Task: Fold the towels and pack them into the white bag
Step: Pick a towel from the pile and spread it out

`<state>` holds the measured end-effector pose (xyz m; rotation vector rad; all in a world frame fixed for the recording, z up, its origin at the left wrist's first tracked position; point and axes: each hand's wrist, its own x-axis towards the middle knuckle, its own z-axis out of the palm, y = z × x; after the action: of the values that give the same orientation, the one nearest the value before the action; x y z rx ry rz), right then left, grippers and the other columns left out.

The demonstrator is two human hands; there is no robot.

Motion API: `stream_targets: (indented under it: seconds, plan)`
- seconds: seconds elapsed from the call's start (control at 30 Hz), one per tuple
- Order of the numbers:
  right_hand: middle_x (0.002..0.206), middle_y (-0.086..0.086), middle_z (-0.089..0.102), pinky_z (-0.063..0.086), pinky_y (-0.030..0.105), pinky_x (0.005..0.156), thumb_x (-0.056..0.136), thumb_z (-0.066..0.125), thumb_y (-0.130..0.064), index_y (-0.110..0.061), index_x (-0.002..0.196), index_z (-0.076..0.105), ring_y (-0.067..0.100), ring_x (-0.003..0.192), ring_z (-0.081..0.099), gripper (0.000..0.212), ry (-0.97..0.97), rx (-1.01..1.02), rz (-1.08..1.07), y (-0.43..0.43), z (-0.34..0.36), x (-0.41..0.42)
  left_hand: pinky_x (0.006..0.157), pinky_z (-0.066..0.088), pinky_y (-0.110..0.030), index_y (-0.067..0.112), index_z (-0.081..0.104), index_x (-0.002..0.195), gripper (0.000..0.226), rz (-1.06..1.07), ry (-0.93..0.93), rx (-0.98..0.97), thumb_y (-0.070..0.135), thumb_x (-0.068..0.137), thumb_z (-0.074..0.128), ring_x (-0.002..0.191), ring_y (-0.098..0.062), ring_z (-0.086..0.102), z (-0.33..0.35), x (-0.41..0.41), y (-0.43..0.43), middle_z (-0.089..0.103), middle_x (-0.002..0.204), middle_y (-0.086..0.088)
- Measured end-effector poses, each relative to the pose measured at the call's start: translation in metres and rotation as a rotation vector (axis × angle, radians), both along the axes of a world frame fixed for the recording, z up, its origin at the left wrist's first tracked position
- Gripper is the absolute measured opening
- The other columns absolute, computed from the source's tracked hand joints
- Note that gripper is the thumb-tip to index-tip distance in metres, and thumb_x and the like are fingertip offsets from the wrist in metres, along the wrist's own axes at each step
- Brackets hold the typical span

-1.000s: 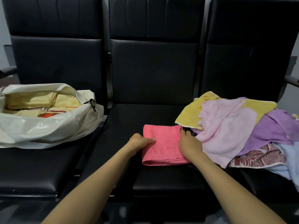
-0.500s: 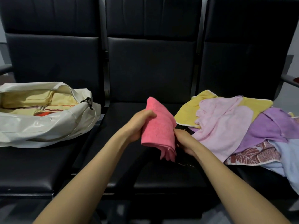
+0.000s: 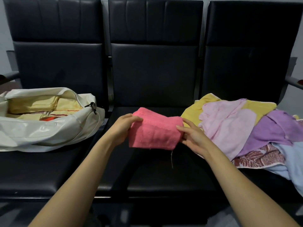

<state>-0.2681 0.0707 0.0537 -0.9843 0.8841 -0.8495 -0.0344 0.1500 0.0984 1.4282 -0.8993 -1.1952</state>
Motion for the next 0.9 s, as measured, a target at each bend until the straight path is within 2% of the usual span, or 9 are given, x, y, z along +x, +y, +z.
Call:
stream_targets:
  seconds: [0.07, 0.17, 0.27, 0.4, 0.47, 0.53, 0.67, 0.8, 0.9]
  plan:
    - [0.115, 0.006, 0.063, 0.051, 0.037, 0.083, 0.092, 0.061, -0.007, -0.035, 0.134, 0.039, 0.021, 0.104, 0.062, 0.056, 0.099, -0.091, -0.023, 0.004, 0.002, -0.001, 0.058, 0.044, -0.027, 0.014, 0.052, 0.082, 0.015, 0.040, -0.095, 0.007, 0.020, 0.090, 0.063, 0.066, -0.015, 0.054, -0.009, 0.004, -0.001, 0.055, 0.075, -0.003]
    - [0.110, 0.016, 0.063, 0.053, 0.043, 0.078, 0.097, 0.055, -0.017, -0.044, 0.118, 0.046, 0.026, 0.097, 0.064, 0.035, 0.313, -0.267, -0.085, 0.005, 0.002, 0.001, 0.059, 0.052, -0.032, 0.015, 0.045, 0.086, 0.017, 0.167, -0.200, -0.032, 0.011, 0.092, 0.060, 0.061, -0.015, 0.055, -0.025, 0.006, -0.004, 0.055, 0.073, -0.005]
    - [0.113, 0.020, 0.059, 0.052, 0.044, 0.079, 0.097, 0.054, -0.024, -0.044, 0.098, 0.052, 0.035, 0.105, 0.061, 0.020, 0.447, -0.319, -0.129, 0.006, 0.003, 0.001, 0.050, 0.055, -0.032, 0.015, 0.041, 0.090, 0.018, 0.139, -0.116, -0.027, 0.000, 0.096, 0.048, 0.055, -0.017, 0.058, -0.036, 0.002, -0.002, 0.055, 0.069, -0.010]
    - [0.106, 0.020, 0.059, 0.043, 0.033, 0.064, 0.097, 0.054, -0.019, -0.025, 0.111, 0.053, 0.029, 0.085, 0.058, 0.015, 0.523, -0.303, -0.105, 0.007, 0.003, -0.001, 0.057, 0.057, -0.035, 0.011, 0.048, 0.089, 0.010, 0.006, -0.067, 0.156, 0.004, 0.096, 0.052, 0.068, -0.015, 0.055, -0.054, -0.008, -0.001, 0.053, 0.079, -0.008]
    - [0.109, 0.018, 0.060, 0.046, 0.036, 0.068, 0.097, 0.054, -0.019, -0.024, 0.115, 0.053, 0.030, 0.090, 0.060, 0.018, 0.531, -0.287, -0.091, 0.006, 0.001, -0.002, 0.062, 0.054, -0.031, 0.010, 0.049, 0.086, 0.012, 0.000, -0.124, 0.255, 0.010, 0.095, 0.056, 0.074, -0.014, 0.054, -0.063, -0.009, -0.003, 0.052, 0.087, -0.008]
    - [0.110, 0.015, 0.059, 0.048, 0.037, 0.074, 0.098, 0.053, -0.019, -0.024, 0.117, 0.053, 0.028, 0.094, 0.060, 0.020, 0.555, -0.287, -0.094, 0.006, 0.002, -0.002, 0.063, 0.051, -0.025, 0.007, 0.052, 0.095, 0.015, -0.005, -0.244, 0.331, 0.021, 0.095, 0.058, 0.078, -0.014, 0.055, -0.067, -0.009, -0.004, 0.054, 0.096, -0.010]
    - [0.109, 0.013, 0.057, 0.049, 0.034, 0.073, 0.098, 0.053, -0.017, -0.024, 0.123, 0.049, 0.024, 0.089, 0.058, 0.027, 0.553, -0.252, -0.030, 0.006, 0.009, -0.005, 0.066, 0.044, -0.023, 0.010, 0.059, 0.100, 0.028, -0.100, -0.395, 0.380, 0.036, 0.090, 0.064, 0.080, -0.013, 0.055, -0.066, -0.014, -0.008, 0.062, 0.095, -0.004]
    - [0.115, 0.012, 0.055, 0.052, 0.041, 0.085, 0.087, 0.060, 0.004, -0.034, 0.134, 0.039, 0.025, 0.097, 0.060, 0.064, 0.500, -0.215, 0.090, 0.004, 0.016, -0.016, 0.073, 0.042, -0.027, 0.021, 0.047, 0.120, 0.047, -0.076, -0.150, 0.307, 0.009, 0.081, 0.073, 0.084, -0.013, 0.053, -0.066, -0.021, -0.011, 0.058, 0.100, -0.004]
    - [0.131, 0.001, 0.044, 0.053, 0.039, 0.089, 0.083, 0.064, 0.007, -0.042, 0.125, 0.051, 0.022, 0.107, 0.057, 0.066, 0.534, -0.354, 0.087, 0.003, 0.021, -0.025, 0.074, 0.049, -0.031, 0.025, 0.057, 0.122, 0.046, -0.077, 0.081, 0.159, -0.003, 0.086, 0.063, 0.085, -0.018, 0.055, -0.056, -0.020, -0.012, 0.058, 0.102, -0.007]
